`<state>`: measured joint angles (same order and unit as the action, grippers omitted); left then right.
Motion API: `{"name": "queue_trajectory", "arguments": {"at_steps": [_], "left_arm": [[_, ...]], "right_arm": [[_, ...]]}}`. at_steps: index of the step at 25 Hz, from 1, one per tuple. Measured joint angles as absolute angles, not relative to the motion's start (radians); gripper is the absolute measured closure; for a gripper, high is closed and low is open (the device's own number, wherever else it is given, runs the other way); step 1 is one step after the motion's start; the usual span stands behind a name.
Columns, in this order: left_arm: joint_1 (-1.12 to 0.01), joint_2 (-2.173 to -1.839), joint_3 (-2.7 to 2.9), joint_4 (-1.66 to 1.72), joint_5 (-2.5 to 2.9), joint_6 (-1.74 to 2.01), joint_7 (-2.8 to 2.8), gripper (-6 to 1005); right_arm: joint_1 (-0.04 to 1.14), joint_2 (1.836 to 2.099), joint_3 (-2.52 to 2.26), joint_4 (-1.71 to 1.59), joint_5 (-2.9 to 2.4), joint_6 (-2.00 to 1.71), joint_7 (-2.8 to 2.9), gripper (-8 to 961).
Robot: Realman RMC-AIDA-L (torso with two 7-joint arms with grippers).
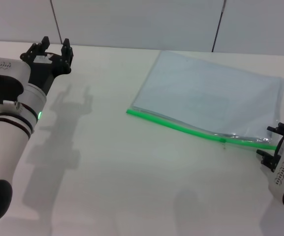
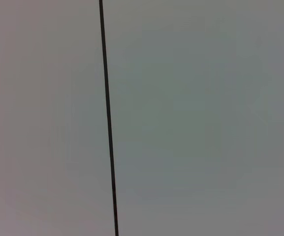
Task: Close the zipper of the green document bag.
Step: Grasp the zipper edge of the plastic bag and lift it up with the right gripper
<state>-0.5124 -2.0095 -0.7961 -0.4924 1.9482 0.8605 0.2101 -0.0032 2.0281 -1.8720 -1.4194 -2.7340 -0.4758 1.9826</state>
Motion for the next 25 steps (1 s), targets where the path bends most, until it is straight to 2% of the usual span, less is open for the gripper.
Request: {"name": "queue_trajectory", "arguments": {"at_steps": [25], "left_arm": [[-0.521, -2.016, -0.802, -0.473, 1.948, 0.861, 0.210, 503]], "right_arm": [[-0.003, 2.029, -1.903, -1.396, -2.746, -0.428, 2.008, 377]]}}
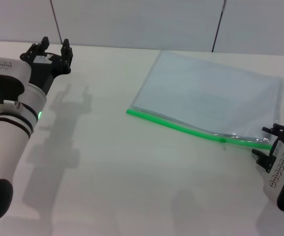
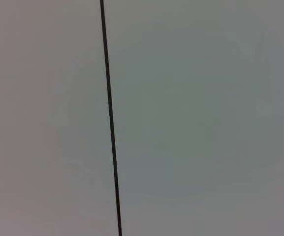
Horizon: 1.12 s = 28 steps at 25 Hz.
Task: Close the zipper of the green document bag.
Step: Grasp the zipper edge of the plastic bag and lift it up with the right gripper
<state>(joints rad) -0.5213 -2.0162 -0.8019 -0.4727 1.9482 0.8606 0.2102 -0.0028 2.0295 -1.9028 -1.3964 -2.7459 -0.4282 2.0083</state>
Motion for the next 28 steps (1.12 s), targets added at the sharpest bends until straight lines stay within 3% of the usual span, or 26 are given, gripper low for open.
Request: {"name": "queue_trajectory", "arguments": {"at_steps": [28], "left_arm": [[-0.527, -2.019, -0.808, -0.469, 1.948, 0.861, 0.210, 503]], "right_arm": [[0.046, 2.029, -1.891, -1.334, -2.760, -0.416, 2.034, 380]]}}
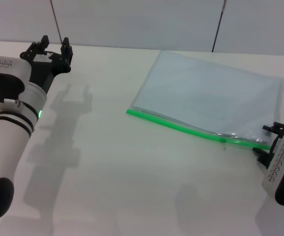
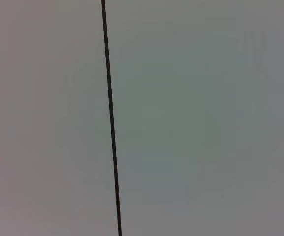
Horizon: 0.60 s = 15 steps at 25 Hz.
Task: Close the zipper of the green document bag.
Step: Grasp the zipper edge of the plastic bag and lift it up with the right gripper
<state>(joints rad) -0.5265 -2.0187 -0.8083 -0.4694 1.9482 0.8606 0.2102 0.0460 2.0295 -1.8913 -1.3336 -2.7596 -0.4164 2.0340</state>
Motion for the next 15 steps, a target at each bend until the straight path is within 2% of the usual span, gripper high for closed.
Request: {"name": "queue_trajectory", "arguments": {"at_steps": [15], "left_arm": [[-0.532, -2.021, -0.808, -0.468, 1.948, 0.861, 0.210, 503]], "right_arm": [[0.057, 2.031, -1.881, -1.341, -2.760, -0.362, 2.046, 381]]}}
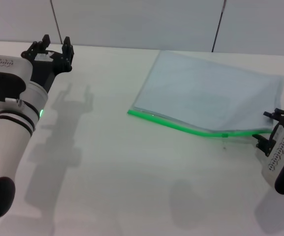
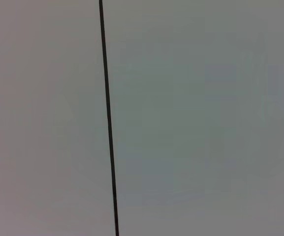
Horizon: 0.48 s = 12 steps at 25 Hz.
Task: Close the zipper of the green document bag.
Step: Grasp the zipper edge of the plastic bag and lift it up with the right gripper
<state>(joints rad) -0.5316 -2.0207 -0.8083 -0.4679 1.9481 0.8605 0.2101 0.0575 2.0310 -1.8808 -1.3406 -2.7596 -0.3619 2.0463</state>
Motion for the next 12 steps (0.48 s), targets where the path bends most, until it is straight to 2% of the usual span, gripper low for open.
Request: {"name": "queue_trajectory", "arguments": {"at_steps": [12], "left_arm": [[-0.540, -2.027, -0.805, -0.468, 1.954, 0.861, 0.210, 503]], "right_arm": [[0.107, 2.031, -1.885, -1.312, -2.766, -0.362, 2.046, 437]]}}
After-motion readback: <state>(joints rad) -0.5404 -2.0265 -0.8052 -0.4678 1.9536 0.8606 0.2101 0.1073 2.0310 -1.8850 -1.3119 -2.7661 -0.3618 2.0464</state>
